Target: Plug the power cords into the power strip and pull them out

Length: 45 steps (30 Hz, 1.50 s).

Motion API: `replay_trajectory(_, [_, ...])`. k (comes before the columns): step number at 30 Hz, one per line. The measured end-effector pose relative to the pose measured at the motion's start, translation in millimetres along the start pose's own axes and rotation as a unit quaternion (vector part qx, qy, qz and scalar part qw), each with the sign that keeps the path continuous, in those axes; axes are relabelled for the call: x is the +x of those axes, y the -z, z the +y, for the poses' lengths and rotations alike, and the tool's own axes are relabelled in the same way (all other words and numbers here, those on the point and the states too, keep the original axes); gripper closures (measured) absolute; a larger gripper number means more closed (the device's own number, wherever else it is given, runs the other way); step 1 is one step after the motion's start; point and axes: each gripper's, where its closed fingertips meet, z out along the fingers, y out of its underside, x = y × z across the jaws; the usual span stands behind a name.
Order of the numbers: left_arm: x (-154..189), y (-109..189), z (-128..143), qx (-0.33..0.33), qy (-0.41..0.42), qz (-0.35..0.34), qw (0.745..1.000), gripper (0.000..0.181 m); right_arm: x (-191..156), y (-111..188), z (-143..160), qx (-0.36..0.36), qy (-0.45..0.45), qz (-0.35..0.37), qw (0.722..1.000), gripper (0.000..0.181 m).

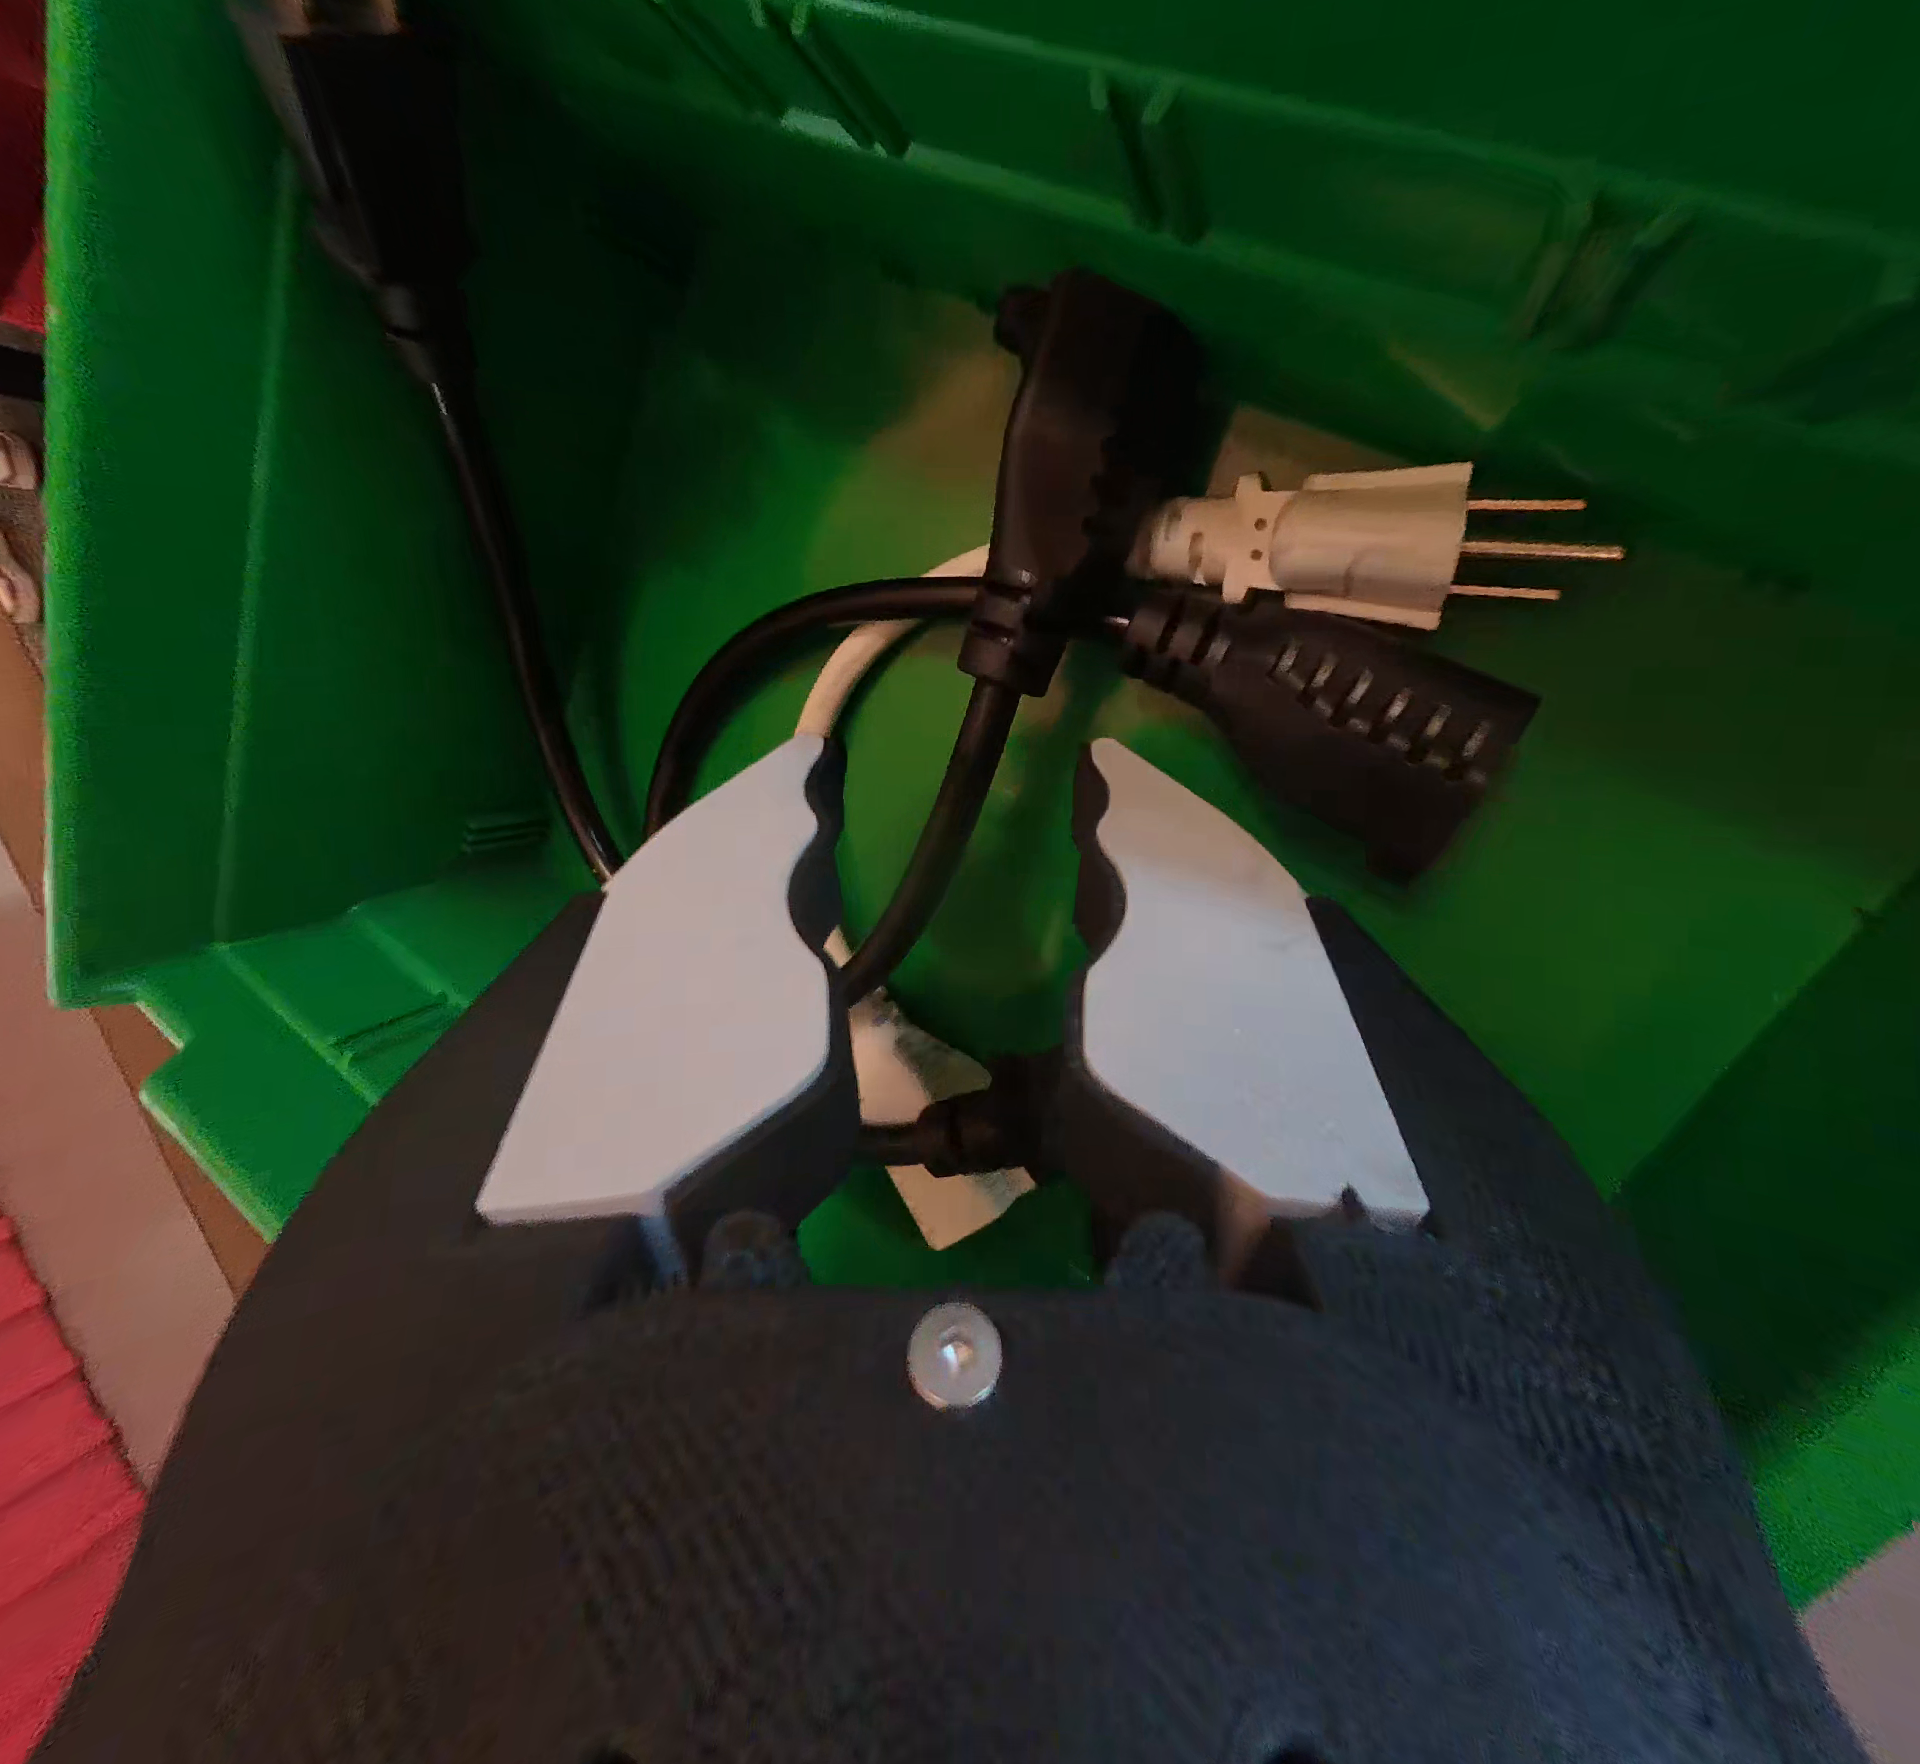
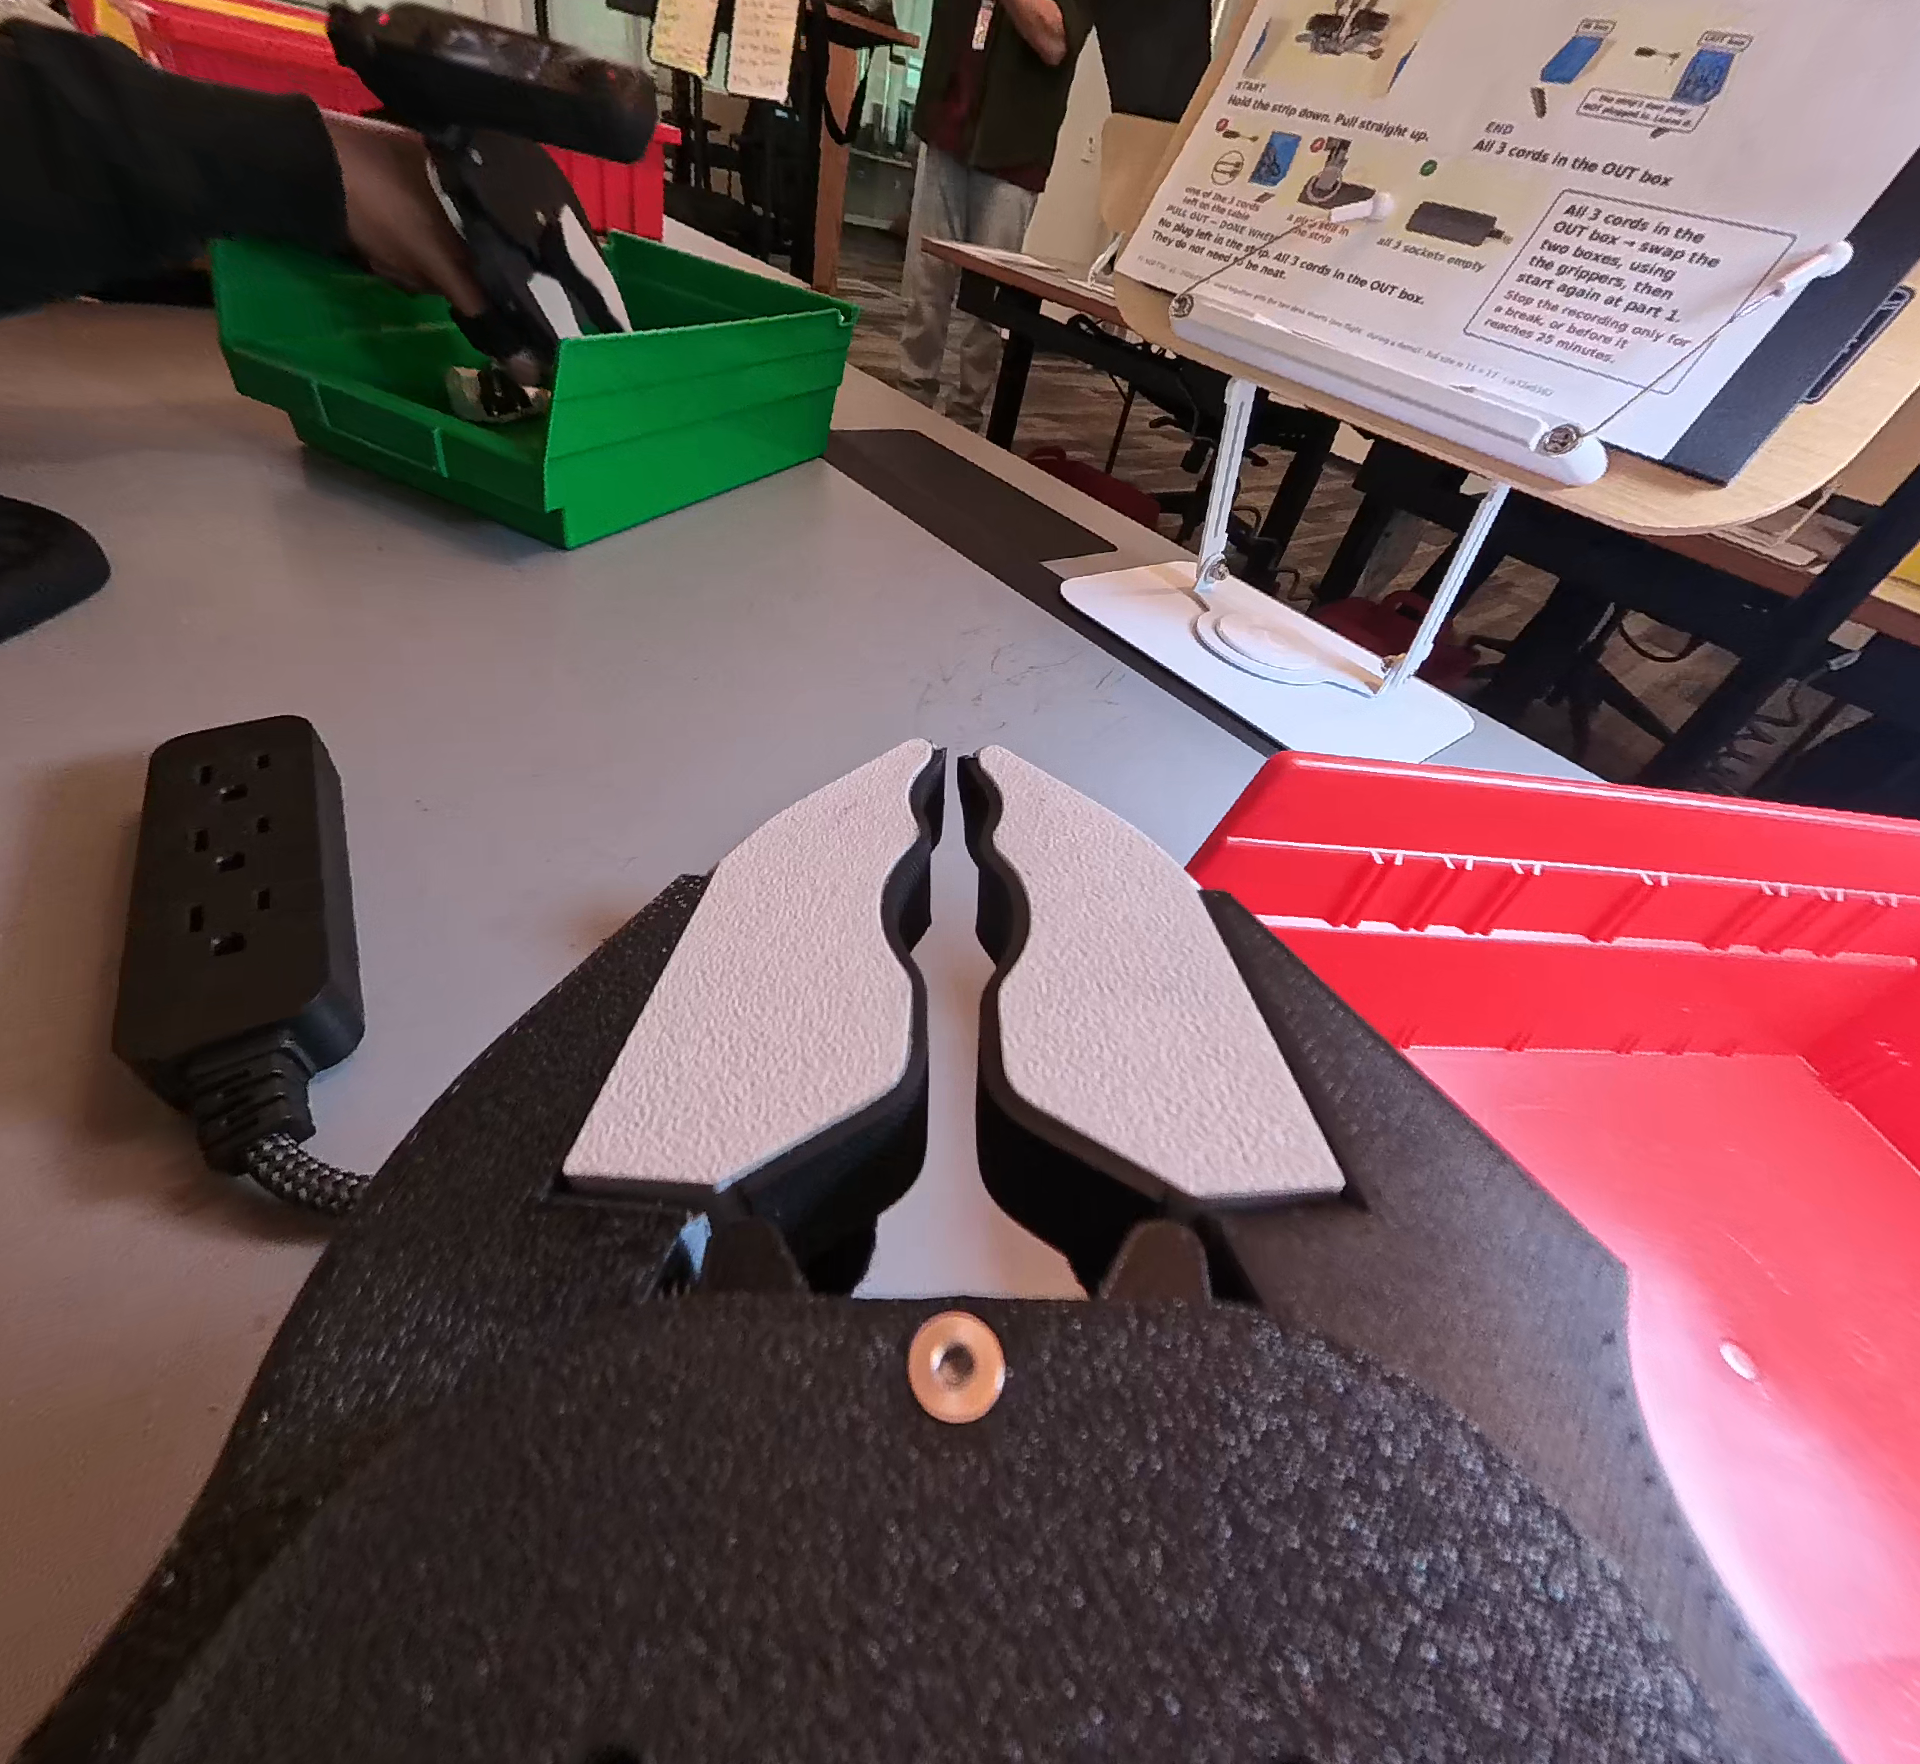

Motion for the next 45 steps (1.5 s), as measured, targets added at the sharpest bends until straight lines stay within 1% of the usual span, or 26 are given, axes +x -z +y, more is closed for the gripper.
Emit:
replay_trajectory(4, [-1.4,-5.5,-0.5,0.000,-0.022,-0.015,1.000,0.152,-1.1,-0.7,1.3,-0.004,0.003,-0.002,1.000,0.179])
replay_trajectory(7, [-0.6,-5.9,-3.0,0.014,-0.034,-0.024,0.999,0.171,-0.7,-0.2,1.1,-0.004,0.005,-0.001,1.000,0.179])
replay_trajectory(10, [-5.3,-2.1,-5.4,0.035,-0.043,-0.053,0.997,0.171,-0.3,-0.5,2.2,-0.006,0.002,-0.001,1.000,0.180])
replay_trajectory(12, [-11.4,6.9,-11.0,0.060,-0.031,-0.076,0.995,0.171,-0.7,-1.1,3.0,-0.007,0.002,-0.002,1.000,0.180])
replay_trajectory(17, [-29.7,45.0,-32.0,0.140,0.006,-0.118,0.983,0.172,-2.3,-2.8,5.0,-0.013,0.004,-0.003,1.000,0.180])
replay_trajectory(22, [-46.2,88.1,-47.4,0.199,0.017,-0.163,0.966,0.172,-1.3,-2.1,4.2,-0.011,0.003,-0.001,1.000,0.181])
replay_trajectory(29, [-53.0,140.3,-60.8,0.250,0.020,-0.185,0.950,0.172,-2.4,-2.8,5.8,-0.016,0.003,-0.003,1.000,0.181])
replay_trajectory(36, [-44.3,185.0,-75.8,0.301,0.008,-0.193,0.934,0.172,-4.0,-4.3,8.4,-0.021,0.001,-0.007,1.000,0.181])
replay_trajectory(40, [-31.0,210.3,-88.1,0.352,0.019,-0.167,0.921,0.172,-4.2,-4.3,8.2,-0.021,0.000,-0.007,1.000,0.181])
replay_trajectory(45, [-8.2,252.9,-108.8,0.432,0.024,-0.128,0.893,0.172,-5.1,-4.3,7.4,-0.019,-0.002,-0.010,1.000,0.181])
